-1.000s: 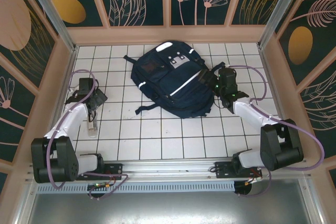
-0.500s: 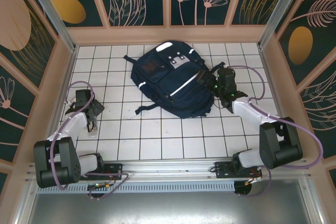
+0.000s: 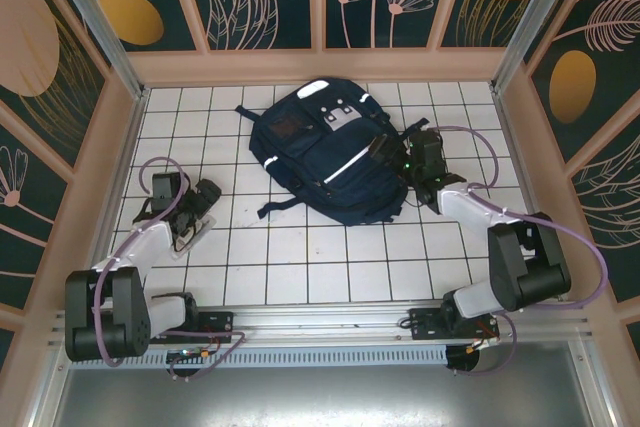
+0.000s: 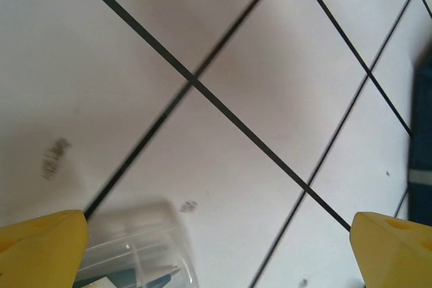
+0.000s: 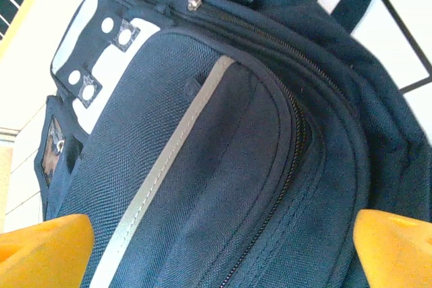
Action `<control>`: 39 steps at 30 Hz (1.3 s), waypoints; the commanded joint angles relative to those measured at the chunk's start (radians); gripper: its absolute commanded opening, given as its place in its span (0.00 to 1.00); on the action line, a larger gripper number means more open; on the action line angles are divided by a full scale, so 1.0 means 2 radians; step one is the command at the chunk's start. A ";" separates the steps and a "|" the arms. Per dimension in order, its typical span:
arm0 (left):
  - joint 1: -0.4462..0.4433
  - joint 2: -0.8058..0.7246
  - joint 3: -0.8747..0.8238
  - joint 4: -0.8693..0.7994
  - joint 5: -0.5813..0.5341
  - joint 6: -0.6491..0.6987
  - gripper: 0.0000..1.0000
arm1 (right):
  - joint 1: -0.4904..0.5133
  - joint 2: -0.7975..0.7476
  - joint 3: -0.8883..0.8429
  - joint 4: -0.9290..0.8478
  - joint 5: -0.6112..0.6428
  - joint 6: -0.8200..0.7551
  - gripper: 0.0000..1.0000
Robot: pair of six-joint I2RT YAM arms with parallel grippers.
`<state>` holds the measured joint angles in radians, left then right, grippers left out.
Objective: Pack the student bag
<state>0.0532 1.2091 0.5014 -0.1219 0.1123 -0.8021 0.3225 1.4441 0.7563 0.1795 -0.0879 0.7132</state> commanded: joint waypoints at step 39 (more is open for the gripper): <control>-0.107 -0.018 0.022 -0.145 -0.034 -0.028 0.99 | 0.015 0.036 0.035 0.007 -0.022 0.009 0.99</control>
<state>-0.1413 1.1263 0.4789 -0.3569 0.1059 -0.9314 0.3389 1.4990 0.7879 0.1833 -0.1135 0.7162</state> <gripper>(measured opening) 0.988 0.990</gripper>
